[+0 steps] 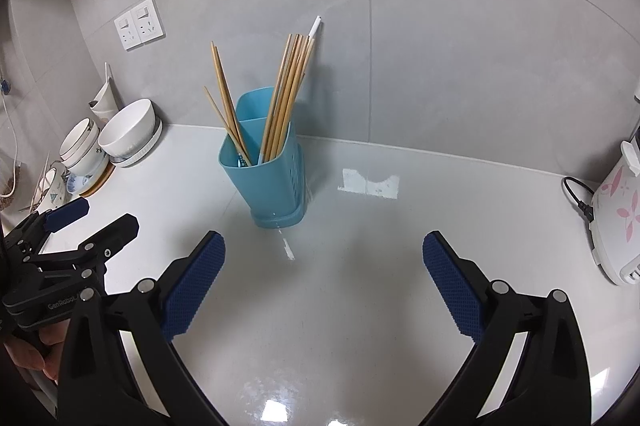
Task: Organize utensils
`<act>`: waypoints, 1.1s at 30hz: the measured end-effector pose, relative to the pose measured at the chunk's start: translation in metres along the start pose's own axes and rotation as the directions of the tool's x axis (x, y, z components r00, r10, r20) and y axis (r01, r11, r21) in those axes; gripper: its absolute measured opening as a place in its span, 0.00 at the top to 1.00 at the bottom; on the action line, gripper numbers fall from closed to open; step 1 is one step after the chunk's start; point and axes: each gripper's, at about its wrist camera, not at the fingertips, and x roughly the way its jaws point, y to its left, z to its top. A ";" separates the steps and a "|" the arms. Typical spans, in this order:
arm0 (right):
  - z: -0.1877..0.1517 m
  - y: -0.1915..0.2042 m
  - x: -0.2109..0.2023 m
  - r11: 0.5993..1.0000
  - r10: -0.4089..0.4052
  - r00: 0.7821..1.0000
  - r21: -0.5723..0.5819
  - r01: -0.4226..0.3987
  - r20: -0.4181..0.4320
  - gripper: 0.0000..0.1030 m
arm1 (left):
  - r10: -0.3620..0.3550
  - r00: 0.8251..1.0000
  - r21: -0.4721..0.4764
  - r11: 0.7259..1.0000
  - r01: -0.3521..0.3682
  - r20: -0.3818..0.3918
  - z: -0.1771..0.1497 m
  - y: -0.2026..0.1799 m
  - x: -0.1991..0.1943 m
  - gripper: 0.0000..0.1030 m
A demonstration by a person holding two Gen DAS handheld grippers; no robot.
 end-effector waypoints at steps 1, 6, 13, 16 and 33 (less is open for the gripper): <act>0.000 0.000 0.001 1.000 0.001 1.000 0.001 -0.001 -0.001 0.08 | 0.001 1.000 0.000 1.000 -0.001 0.002 0.000 0.000 0.000 0.06; 0.001 0.000 0.002 1.000 0.000 1.000 0.001 0.000 -0.005 0.08 | 0.002 1.000 0.000 1.000 -0.002 0.003 0.000 -0.001 0.001 0.06; 0.003 0.002 0.004 1.000 0.002 1.000 0.000 -0.002 -0.011 0.08 | 0.001 1.000 0.004 1.000 -0.001 0.011 0.001 -0.001 0.000 0.06; 0.003 0.002 0.004 1.000 0.002 1.000 -0.001 -0.002 -0.011 0.08 | 0.001 1.000 0.006 1.000 -0.001 0.012 0.001 -0.001 0.000 0.06; 0.004 0.005 0.005 1.000 -0.002 1.000 -0.007 0.002 -0.011 0.08 | -0.005 1.000 0.013 1.000 0.005 0.003 0.004 -0.002 0.005 0.06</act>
